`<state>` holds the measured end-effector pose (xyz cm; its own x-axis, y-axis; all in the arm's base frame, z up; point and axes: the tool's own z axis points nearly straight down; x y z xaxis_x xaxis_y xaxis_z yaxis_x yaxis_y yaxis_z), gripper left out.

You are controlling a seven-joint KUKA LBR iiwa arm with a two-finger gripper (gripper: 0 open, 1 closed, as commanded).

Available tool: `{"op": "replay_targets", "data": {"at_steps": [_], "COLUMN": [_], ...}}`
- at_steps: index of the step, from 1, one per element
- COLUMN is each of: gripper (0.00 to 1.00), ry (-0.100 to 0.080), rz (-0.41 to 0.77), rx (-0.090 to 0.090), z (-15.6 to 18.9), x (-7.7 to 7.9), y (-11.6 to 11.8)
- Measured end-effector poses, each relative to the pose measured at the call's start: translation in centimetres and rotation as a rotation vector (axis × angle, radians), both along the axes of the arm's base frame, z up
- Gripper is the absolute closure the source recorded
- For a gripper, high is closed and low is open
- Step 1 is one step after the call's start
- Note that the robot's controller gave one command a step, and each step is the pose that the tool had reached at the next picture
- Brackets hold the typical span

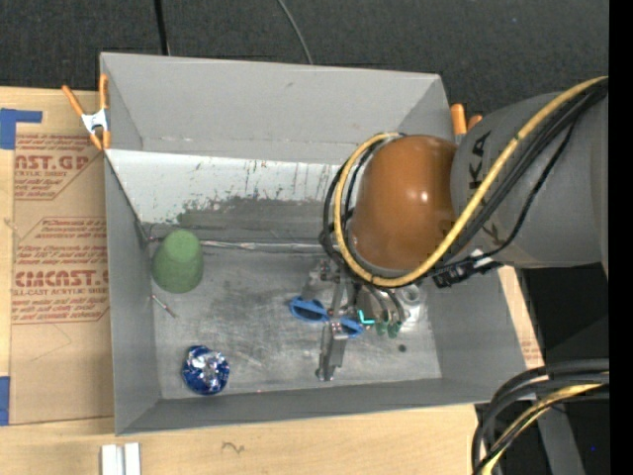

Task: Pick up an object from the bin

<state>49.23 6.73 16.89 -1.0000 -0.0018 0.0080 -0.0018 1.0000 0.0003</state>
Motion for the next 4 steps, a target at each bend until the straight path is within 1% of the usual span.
{"op": "replay_targets", "data": {"at_steps": [1,2,3,4], "gripper": [0.00,1.00,1.00,0.00], "ry": [-0.017,-0.025,-0.016,-0.009], "rz": [-0.006,-0.005,0.016,0.015], "rx": [0.001,0.002,0.000,0.000], "z": [-10.0,-9.5,1.6,1.2], "x": [2.4,2.6,3.4,3.3], "y": [-4.7,-4.6,-3.5,-3.5]}}
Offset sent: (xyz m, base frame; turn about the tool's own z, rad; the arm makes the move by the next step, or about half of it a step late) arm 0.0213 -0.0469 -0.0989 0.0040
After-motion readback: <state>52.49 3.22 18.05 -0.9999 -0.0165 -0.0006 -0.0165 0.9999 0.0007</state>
